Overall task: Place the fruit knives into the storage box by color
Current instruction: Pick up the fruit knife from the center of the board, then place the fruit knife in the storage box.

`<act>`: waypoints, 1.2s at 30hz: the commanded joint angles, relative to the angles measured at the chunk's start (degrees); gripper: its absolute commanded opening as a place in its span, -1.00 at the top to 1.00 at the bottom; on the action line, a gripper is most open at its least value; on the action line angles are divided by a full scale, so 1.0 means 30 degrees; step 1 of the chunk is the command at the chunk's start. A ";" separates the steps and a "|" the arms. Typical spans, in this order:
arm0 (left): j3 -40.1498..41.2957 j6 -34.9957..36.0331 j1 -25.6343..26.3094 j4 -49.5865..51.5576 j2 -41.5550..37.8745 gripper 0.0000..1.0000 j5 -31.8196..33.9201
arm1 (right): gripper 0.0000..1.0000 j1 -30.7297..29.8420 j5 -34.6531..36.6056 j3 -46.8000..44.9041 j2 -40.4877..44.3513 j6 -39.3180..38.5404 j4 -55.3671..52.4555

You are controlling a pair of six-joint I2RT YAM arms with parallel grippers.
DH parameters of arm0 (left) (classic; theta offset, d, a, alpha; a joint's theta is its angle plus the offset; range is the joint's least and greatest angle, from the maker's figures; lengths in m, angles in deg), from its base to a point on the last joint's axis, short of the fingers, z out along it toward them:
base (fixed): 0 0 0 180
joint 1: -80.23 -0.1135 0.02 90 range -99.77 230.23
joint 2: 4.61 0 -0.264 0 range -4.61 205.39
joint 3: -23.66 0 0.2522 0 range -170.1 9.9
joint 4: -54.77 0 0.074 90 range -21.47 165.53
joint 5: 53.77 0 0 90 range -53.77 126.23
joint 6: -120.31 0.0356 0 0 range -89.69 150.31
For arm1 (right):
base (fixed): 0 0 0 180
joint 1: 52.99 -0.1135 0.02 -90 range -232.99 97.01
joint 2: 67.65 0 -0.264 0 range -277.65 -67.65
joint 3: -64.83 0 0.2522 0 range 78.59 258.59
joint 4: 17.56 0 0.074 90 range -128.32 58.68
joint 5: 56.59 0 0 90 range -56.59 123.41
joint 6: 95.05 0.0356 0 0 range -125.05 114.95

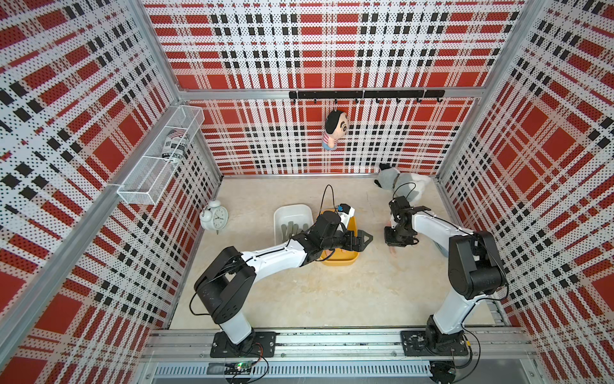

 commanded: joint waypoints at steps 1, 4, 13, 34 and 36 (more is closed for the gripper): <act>0.0337 0.0174 -0.0273 0.0118 -0.0807 -0.97 0.0170 | 0.64 -0.0482 -0.0004 0.0730 0.0761 0.0236 -0.0721; 0.0539 0.0235 -0.0492 0.0208 -0.1008 -0.96 0.0199 | 0.64 -0.0829 0.0106 0.1420 0.0790 0.0298 -0.1149; 0.1110 0.0455 -0.1185 0.0663 -0.1711 -0.97 0.0316 | 0.64 -0.1963 0.0316 0.3820 0.0821 0.0536 -0.2440; 0.3132 0.0533 -0.2587 0.1517 -0.3739 -0.96 0.1078 | 0.64 -0.5568 -0.0043 0.7874 -0.0807 0.1769 -0.3066; 0.3391 0.0514 -0.2690 0.1521 -0.3952 -0.97 0.1106 | 0.64 -0.5902 -0.0147 0.8087 -0.1085 0.1876 -0.3000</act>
